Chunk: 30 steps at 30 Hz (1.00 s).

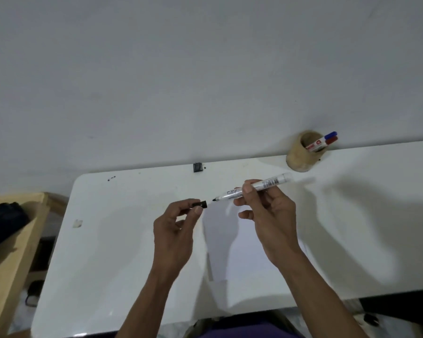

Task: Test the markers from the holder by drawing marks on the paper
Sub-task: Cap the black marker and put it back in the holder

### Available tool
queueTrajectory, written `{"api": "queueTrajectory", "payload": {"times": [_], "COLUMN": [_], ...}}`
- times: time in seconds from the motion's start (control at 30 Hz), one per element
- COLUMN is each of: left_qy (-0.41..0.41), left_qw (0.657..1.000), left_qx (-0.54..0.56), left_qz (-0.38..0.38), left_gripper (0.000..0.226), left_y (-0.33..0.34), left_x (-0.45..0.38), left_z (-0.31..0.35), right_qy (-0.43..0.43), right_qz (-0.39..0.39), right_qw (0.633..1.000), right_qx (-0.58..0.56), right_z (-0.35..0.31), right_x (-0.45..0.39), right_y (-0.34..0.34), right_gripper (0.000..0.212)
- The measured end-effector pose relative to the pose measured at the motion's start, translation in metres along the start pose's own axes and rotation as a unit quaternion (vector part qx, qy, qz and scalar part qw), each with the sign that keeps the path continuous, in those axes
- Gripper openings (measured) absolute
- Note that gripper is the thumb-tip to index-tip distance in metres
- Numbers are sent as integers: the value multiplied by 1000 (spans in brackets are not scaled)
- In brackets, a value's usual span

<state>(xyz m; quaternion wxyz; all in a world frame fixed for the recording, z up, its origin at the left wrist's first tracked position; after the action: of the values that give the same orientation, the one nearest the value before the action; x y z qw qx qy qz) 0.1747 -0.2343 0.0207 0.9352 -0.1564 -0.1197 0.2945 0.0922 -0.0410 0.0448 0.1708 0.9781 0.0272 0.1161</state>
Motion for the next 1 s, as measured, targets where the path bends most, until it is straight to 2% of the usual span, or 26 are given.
{"api": "queueTrajectory", "payload": {"times": [0.17,0.47,0.7,0.87,0.93,1.0], "left_qy": [-2,-9,-9,-2,3,4], "left_qw": [996,994,992,991,991,990], "left_qx": [81,84,87,61,53,50], "left_qz": [-28,-63,-86,-118,-127,-132], "left_gripper": [10,13,12,13,15,14], "left_y": [-2,39,43,41,51,69], "left_x": [36,28,30,22,13,4], "left_z": [2,30,32,30,36,48], "right_qy": [-28,-18,21,80,85,64], "right_qz": [12,27,15,3,14,0], "right_qw": [999,999,1000,994,990,996], "right_qx": [16,27,-17,-75,-111,-69], "right_z": [-9,-21,-5,-6,-19,-41], "right_x": [41,22,29,23,9,-11], "right_y": [1,-20,-21,-33,-54,-81], "right_gripper": [13,19,24,27,21,5]}}
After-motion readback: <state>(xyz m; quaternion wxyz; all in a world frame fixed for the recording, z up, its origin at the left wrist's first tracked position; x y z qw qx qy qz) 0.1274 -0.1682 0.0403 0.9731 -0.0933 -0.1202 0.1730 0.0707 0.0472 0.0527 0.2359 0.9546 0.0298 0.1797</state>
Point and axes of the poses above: each hand's wrist, its own x-axis away from the middle knuckle, its own y-axis out of the palm, z = x × y, the point moved 7 cm from there along -x, towards the middle knuckle, and after that the axes turned 11 degrees about -x, right-handed, at the moved point
